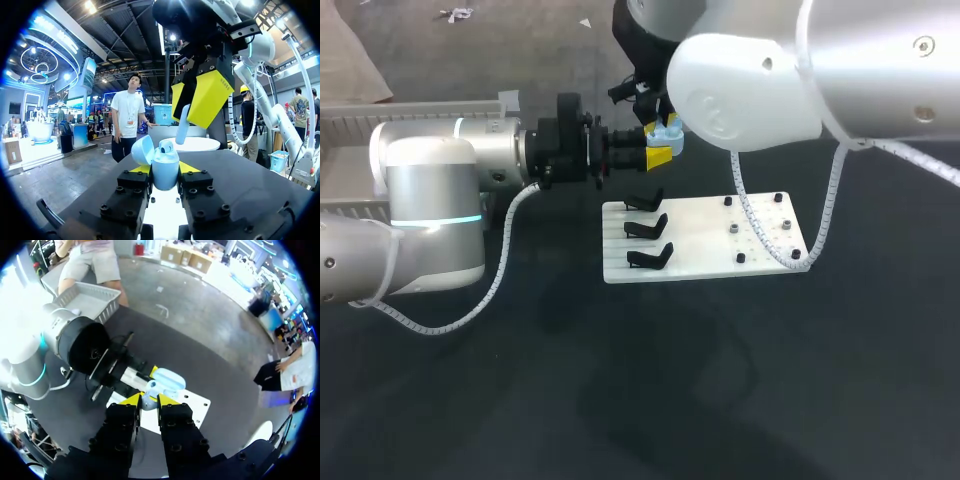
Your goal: Pick up each earbud case from the left stands, insert the matching earbuds, close the lid, and place the case in the box.
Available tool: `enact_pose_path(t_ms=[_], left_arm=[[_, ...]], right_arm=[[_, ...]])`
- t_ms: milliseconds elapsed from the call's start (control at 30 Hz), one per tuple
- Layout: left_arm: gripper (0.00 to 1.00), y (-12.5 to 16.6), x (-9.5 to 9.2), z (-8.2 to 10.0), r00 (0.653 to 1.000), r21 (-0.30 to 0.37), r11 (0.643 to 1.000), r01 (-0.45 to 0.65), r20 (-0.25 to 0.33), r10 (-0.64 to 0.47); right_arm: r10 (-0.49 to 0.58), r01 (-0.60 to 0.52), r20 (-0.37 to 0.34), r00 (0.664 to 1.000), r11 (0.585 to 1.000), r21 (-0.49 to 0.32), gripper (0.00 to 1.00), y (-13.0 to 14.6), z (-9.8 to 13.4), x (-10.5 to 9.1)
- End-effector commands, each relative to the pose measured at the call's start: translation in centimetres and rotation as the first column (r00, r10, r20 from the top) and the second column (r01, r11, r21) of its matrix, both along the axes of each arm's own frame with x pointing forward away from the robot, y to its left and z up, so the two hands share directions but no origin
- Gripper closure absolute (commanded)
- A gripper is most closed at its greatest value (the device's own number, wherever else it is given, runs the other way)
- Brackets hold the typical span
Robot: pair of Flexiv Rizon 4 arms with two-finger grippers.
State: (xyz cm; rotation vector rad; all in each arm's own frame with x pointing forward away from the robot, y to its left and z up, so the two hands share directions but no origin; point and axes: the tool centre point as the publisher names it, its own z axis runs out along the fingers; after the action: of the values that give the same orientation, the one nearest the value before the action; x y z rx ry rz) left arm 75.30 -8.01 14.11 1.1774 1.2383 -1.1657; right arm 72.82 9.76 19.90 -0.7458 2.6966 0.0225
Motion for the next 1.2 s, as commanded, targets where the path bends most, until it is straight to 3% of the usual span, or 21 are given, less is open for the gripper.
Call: enact_pose_path(t_ms=[33,1200], left_arm=[[1.00,0.0,-0.1,-0.1,1.000,-0.003,1.000,-0.003,0.004,0.003],[1.00,0.0,-0.1,-0.1,1.000,-0.003,1.000,-0.003,0.004,0.003]], right_arm=[[0.006,-0.006,0.000,1.000,1.000,-0.005,1.00,0.1,-0.3,0.2],[0.013,-0.013,-0.018,1.000,0.999,-0.032,1.00,-0.2,-1.1,1.4]])
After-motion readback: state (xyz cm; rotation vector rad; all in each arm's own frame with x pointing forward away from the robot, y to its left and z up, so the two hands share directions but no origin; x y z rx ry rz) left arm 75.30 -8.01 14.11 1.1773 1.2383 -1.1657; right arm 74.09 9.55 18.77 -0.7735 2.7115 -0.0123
